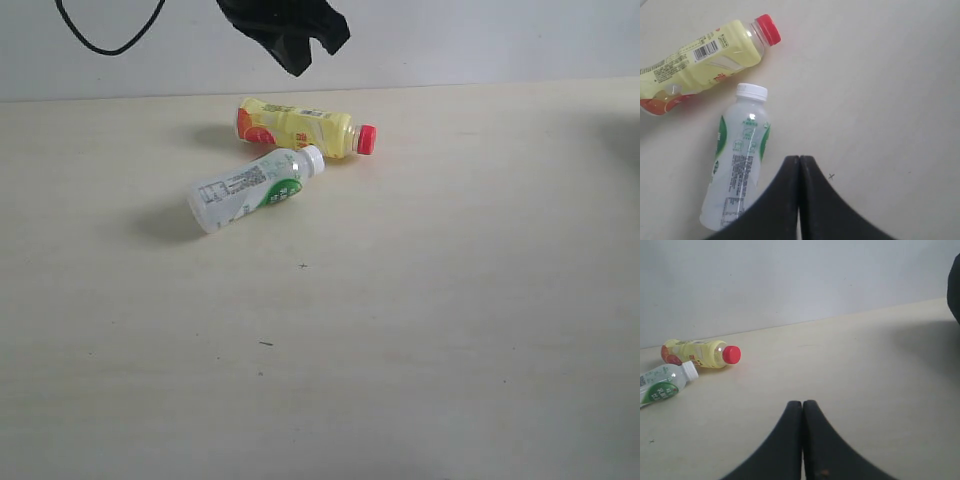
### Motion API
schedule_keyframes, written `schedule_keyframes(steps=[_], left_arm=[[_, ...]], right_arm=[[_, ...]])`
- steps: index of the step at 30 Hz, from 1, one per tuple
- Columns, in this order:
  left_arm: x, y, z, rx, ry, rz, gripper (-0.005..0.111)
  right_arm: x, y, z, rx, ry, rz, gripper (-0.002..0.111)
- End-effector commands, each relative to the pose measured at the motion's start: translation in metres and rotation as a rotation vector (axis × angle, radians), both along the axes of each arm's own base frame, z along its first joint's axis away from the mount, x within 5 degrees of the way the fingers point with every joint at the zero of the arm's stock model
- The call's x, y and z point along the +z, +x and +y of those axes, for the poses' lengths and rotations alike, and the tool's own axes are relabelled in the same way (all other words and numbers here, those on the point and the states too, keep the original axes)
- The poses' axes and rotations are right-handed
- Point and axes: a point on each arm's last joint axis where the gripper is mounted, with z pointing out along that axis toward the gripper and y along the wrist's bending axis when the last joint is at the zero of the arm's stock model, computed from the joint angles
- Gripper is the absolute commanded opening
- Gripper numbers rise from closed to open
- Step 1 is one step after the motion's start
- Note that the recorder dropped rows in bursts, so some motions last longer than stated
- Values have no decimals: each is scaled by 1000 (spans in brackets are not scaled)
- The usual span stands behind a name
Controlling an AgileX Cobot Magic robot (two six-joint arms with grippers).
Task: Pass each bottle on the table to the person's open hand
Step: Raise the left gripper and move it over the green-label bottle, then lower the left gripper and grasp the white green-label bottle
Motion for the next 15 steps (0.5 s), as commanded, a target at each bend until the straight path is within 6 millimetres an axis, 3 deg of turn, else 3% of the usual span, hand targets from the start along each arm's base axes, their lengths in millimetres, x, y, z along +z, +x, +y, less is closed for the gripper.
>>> schedule_keyframes(steps=[1,15], left_arm=[[-12,6,3,3,65,-13,0],[-66,25,0,3,214,26,0]], right_arm=[[-1,0,0,-3,0,-7,0],[-1,0,0,-3,0,-7,0]])
